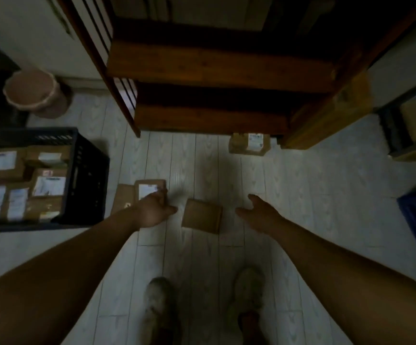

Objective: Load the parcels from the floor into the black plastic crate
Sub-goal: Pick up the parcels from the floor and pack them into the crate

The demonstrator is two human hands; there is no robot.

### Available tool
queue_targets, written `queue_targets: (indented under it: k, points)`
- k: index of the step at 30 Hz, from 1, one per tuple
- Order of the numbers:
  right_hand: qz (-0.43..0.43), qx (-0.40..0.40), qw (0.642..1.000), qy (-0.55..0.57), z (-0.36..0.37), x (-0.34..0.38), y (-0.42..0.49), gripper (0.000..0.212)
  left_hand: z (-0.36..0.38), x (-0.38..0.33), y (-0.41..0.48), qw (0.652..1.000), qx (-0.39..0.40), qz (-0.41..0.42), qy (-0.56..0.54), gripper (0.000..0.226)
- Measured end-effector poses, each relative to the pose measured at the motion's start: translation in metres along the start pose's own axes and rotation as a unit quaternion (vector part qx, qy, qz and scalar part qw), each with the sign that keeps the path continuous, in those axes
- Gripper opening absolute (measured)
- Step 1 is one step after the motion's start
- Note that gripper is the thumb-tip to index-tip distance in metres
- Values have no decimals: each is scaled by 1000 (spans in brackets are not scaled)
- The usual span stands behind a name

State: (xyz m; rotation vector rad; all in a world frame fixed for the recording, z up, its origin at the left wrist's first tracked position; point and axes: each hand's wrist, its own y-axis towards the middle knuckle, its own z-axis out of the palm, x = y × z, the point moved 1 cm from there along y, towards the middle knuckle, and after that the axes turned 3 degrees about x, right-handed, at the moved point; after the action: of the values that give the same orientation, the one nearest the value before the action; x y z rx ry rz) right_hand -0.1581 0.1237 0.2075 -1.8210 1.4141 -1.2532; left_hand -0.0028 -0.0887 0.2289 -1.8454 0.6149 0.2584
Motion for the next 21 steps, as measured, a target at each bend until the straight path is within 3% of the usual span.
queue_targets:
  k: [7, 10, 14, 18, 21]
  points:
    - [34, 48, 997, 52, 46, -75, 171, 81, 77, 49, 155, 998, -17, -50, -31, 56]
    - [59, 58, 992, 91, 75, -99, 229, 80, 111, 77, 216, 997, -6, -61, -54, 75]
    - [84, 81, 982, 146, 118, -115, 287, 60, 143, 106, 283, 991, -40, -87, -93, 46]
    - [113, 106, 951, 269, 170, -116, 324, 62, 168, 131, 327, 973, -62, -110, -192, 77]
    - [102, 90, 937, 323, 192, -115, 329, 71, 180, 144, 338, 965, -33, -99, -242, 75]
